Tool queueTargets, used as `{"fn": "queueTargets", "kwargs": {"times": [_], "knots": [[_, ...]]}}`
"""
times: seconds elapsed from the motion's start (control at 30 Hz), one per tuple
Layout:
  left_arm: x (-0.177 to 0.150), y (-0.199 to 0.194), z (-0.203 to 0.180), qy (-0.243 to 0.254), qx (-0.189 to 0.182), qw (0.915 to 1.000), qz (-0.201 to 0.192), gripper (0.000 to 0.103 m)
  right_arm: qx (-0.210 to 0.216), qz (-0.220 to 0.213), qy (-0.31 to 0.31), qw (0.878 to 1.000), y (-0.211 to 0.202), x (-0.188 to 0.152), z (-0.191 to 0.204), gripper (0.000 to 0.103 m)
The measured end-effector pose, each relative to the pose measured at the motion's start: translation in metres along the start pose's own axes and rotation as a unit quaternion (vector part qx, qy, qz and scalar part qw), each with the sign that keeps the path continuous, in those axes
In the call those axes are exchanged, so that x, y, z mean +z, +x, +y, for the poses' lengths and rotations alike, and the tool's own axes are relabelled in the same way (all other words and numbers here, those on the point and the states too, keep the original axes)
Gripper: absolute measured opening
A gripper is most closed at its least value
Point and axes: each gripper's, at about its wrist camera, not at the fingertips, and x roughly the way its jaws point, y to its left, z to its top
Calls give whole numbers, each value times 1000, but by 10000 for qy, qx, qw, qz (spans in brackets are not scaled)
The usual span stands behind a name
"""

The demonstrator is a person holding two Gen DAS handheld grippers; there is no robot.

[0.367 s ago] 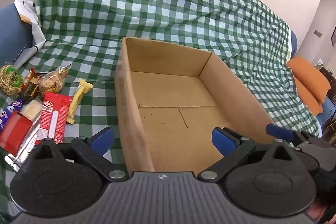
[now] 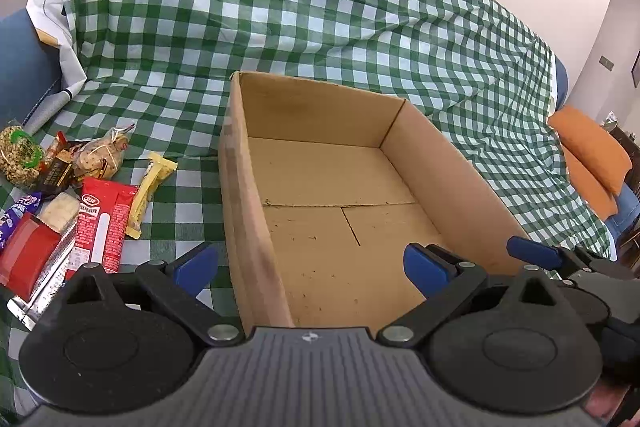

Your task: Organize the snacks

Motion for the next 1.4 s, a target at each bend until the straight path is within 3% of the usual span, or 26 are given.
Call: {"fn": "queueTargets", "kwargs": {"times": [0.23, 0.6, 0.87, 1.4], "knots": [[0, 2, 0, 92, -14, 10000, 9, 100, -158, 83, -6, 9998, 7, 23, -32, 99], [-4, 2, -2, 154, -36, 9999, 7, 100, -150, 238, 3, 9996, 6, 22, -29, 98], [-6, 2, -4, 175, -38, 9998, 8, 100, -108, 308, -127, 9994, 1, 21, -28, 87], [-7, 1, -4, 169, -40, 9998, 23, 100, 5, 171, -51, 9998, 2, 22, -27, 76]]}}
